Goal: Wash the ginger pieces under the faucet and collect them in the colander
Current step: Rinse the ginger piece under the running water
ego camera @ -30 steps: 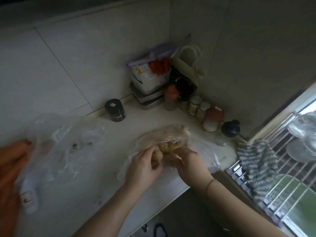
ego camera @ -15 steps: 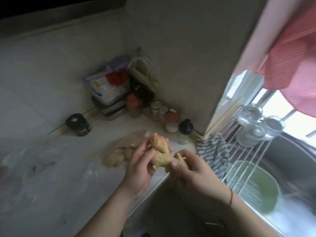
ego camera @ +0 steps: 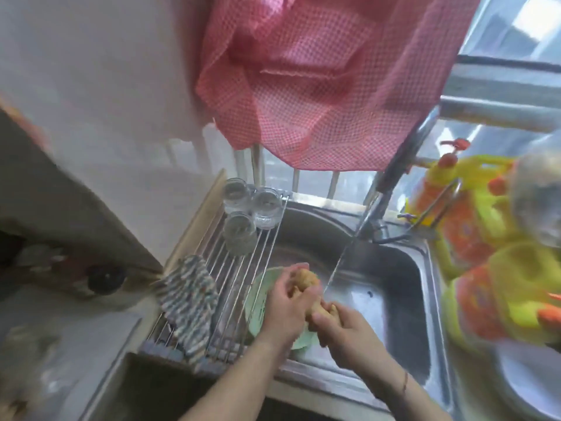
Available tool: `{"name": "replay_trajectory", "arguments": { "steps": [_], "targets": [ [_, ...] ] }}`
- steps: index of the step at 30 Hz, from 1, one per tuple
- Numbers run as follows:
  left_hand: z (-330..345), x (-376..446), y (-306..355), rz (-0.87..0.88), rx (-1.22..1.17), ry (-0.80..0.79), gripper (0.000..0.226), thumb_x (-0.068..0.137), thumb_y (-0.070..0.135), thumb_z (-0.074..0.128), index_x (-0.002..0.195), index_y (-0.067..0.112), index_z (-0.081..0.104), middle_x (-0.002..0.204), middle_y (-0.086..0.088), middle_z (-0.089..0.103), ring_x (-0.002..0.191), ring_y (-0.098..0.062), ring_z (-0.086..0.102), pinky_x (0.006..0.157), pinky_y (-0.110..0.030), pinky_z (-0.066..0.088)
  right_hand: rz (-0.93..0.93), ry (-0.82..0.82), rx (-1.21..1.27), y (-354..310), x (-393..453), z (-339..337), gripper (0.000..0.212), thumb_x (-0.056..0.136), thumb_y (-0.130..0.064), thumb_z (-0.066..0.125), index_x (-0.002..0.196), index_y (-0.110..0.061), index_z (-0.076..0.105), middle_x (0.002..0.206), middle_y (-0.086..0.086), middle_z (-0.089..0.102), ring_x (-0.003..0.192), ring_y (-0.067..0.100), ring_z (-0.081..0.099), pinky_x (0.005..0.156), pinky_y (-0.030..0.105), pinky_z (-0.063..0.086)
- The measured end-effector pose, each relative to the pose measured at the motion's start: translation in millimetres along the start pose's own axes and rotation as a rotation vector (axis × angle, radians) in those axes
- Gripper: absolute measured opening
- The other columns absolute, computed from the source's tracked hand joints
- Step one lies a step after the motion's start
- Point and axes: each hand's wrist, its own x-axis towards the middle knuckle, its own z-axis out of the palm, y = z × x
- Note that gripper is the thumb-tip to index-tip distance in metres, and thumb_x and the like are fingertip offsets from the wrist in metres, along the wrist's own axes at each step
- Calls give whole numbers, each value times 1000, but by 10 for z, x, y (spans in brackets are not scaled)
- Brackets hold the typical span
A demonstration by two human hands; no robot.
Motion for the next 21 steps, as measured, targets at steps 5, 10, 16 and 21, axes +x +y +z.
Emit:
{"name": "replay_trajectory", "arguments": {
  "steps": [5, 10, 16, 21],
  "targets": [
    [380, 391, -257, -11, 235, 17, 30, 69, 30, 71, 98, 27, 65, 74, 6, 69, 66, -15, 66, 68, -38, 58, -1, 140, -70, 161, 145, -305, 33, 78, -47, 56, 74, -14, 61, 60, -5, 60, 48, 0, 49, 46, 13, 36],
    [487, 619, -368, -110, 190, 81, 22, 96, 29, 60, 78, 19, 68, 58, 5, 63, 51, -16, 60, 60, -38, 55, -51, 254, -297, 325, 285, -242, 21, 89, -42, 56, 73, -29, 51, 67, -12, 58, 68, 7, 55, 56, 14, 40],
    [477, 876, -419, -260, 59, 8, 22, 99, 31, 55, 89, 15, 66, 67, -8, 65, 54, -25, 62, 60, -39, 54, 26, 289, -250, 351, 509, -290, 24, 90, -42, 55, 78, -22, 59, 80, -6, 66, 74, 9, 59, 62, 22, 43],
    [422, 888, -453, -250, 225, -199, 10, 88, 8, 66, 95, 12, 60, 76, -5, 62, 54, -15, 62, 55, -28, 54, -8, 264, -399, 406, 483, -242, 18, 94, -38, 51, 89, -20, 51, 95, 0, 69, 88, 20, 64, 71, 31, 47]
  ]
}}
